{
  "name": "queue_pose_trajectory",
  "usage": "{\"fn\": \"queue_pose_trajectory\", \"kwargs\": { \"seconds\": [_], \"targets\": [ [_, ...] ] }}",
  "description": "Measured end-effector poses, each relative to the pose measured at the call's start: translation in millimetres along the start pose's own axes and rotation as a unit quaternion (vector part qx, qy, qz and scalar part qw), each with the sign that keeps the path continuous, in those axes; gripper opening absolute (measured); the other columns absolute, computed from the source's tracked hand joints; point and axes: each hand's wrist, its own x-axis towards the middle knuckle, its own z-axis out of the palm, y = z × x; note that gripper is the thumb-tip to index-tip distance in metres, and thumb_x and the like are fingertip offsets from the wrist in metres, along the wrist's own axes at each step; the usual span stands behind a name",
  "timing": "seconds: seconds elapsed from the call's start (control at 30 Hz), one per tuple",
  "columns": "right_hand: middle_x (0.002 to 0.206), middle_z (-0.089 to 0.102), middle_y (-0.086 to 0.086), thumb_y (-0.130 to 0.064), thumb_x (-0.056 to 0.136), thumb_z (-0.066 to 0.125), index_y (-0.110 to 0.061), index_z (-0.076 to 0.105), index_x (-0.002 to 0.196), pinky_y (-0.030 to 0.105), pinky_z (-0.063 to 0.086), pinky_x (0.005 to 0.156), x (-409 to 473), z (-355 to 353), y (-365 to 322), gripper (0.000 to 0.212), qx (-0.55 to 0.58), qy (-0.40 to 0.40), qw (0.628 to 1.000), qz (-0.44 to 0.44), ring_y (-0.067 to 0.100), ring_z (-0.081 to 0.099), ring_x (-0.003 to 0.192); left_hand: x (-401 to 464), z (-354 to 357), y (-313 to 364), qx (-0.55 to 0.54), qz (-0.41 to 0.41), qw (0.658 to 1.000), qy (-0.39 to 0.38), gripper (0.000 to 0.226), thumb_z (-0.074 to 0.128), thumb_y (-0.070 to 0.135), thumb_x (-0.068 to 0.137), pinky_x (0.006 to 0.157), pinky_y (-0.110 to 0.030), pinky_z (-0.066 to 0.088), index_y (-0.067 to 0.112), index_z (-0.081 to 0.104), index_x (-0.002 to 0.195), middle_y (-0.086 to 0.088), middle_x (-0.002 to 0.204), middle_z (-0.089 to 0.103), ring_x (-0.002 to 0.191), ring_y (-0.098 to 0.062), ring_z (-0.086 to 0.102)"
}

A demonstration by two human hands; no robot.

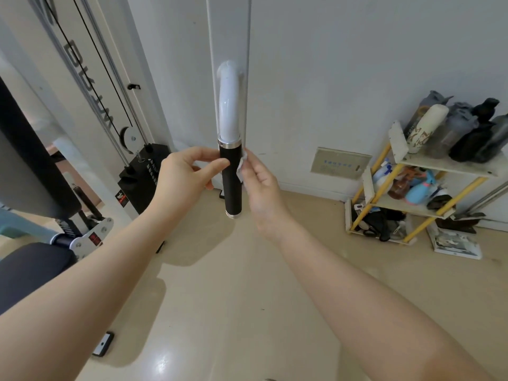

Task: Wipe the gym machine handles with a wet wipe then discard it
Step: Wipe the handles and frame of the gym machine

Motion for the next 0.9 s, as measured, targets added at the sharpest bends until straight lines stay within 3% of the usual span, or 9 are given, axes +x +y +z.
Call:
{"fn": "queue_pose_trajectory", "kwargs": {
  "seconds": [0.17,0.27,0.37,0.47,0.53,0.67,0.77,0.83,0.9],
  "targets": [
    [0.098,0.066,-0.011,-0.033,0.098,0.037,-0.028,0.058,0.122,0.024,0.043,0.090,-14.9,-2.0,37.2,0.032,-0.123,0.045,0.988,0.085,0.002,0.058,0.096,5.4,-3.1,-3.5,-0.019,0.000,0.999,-0.044,0.014,0.066,0.024,0.083,0.057,-0.015,0.045,0.015,0.068,0.094,-0.002,0.091,0.070,0.053,-0.005,0.060],
    [0.111,0.067,-0.002,-0.027,0.099,0.039,-0.028,0.060,0.116,0.032,0.045,0.098,-4.2,12.5,-9.4,0.027,-0.040,0.086,0.995,-0.028,0.012,0.060,0.108,5.9,-3.7,-2.6,-0.040,0.008,0.998,-0.050,0.005,0.066,0.023,0.084,0.061,-0.026,0.043,0.021,0.070,0.086,-0.010,0.077,0.070,0.048,-0.006,0.053],
    [0.121,0.063,-0.008,-0.026,0.097,0.041,-0.026,0.051,0.130,0.028,0.044,0.098,-6.7,32.5,-28.8,0.035,-0.081,0.159,0.973,-0.145,0.005,0.057,0.111,4.3,-2.3,-2.9,-0.065,0.006,0.997,-0.050,0.013,0.063,0.023,0.087,0.062,-0.032,0.039,0.033,0.070,0.082,-0.017,0.070,0.069,0.057,-0.024,0.051],
    [0.100,0.064,-0.017,-0.023,0.096,0.041,-0.021,0.051,0.129,0.011,0.041,0.075,-25.2,41.2,0.5,0.035,-0.153,0.238,0.946,-0.158,-0.011,0.056,0.081,-0.4,-1.6,-4.2,-0.067,0.015,0.995,-0.070,0.021,0.056,0.015,0.091,0.063,-0.033,0.042,0.032,0.069,0.090,-0.012,0.087,0.071,0.062,-0.021,0.059],
    [0.073,0.052,-0.014,-0.024,0.096,0.038,-0.016,0.058,0.111,0.017,0.035,0.060,-32.8,29.7,29.1,0.027,-0.235,0.234,0.938,-0.103,0.002,0.048,0.063,-2.2,-3.9,-2.7,-0.051,0.025,0.995,-0.088,0.028,0.049,0.010,0.093,0.063,-0.033,0.044,0.030,0.068,0.096,0.004,0.095,0.071,0.062,-0.014,0.061],
    [0.066,0.048,-0.001,-0.018,0.095,0.043,-0.014,0.059,0.085,0.028,0.032,0.060,-29.4,-13.7,45.5,0.019,-0.277,0.166,0.942,0.087,0.019,0.042,0.066,-1.8,-4.9,5.2,-0.018,0.047,0.999,-0.003,0.031,0.043,0.005,0.091,0.076,-0.025,0.047,0.027,0.059,0.105,0.015,0.100,0.061,0.080,-0.003,0.057],
    [0.085,0.060,0.013,-0.016,0.096,0.042,-0.004,0.060,0.097,0.032,0.044,0.071,-10.5,-37.1,15.8,0.021,-0.186,0.203,0.956,0.098,0.024,0.052,0.076,-6.4,1.1,20.9,0.020,0.165,0.981,0.098,0.023,0.046,0.004,0.088,0.070,-0.012,0.041,0.016,0.054,0.106,0.009,0.097,0.051,0.080,0.005,0.048],
    [0.103,0.063,0.021,-0.015,0.096,0.042,0.000,0.058,0.103,0.034,0.046,0.078,4.9,-50.5,-1.8,0.024,-0.167,0.199,0.962,0.084,0.024,0.054,0.085,-4.6,7.0,32.3,0.090,0.309,0.937,0.136,0.021,0.047,0.001,0.084,0.074,-0.020,0.039,0.007,0.055,0.102,0.000,0.099,0.049,0.082,-0.004,0.046],
    [0.106,0.060,0.027,-0.015,0.096,0.043,0.005,0.056,0.102,0.026,0.039,0.071,19.8,-63.6,-8.9,0.025,-0.146,0.182,0.970,0.062,0.016,0.047,0.083,1.0,16.4,42.7,0.171,0.424,0.875,0.158,0.022,0.048,0.000,0.081,0.077,-0.030,0.036,0.009,0.053,0.101,-0.003,0.100,0.048,0.086,-0.019,0.046]
  ]
}}
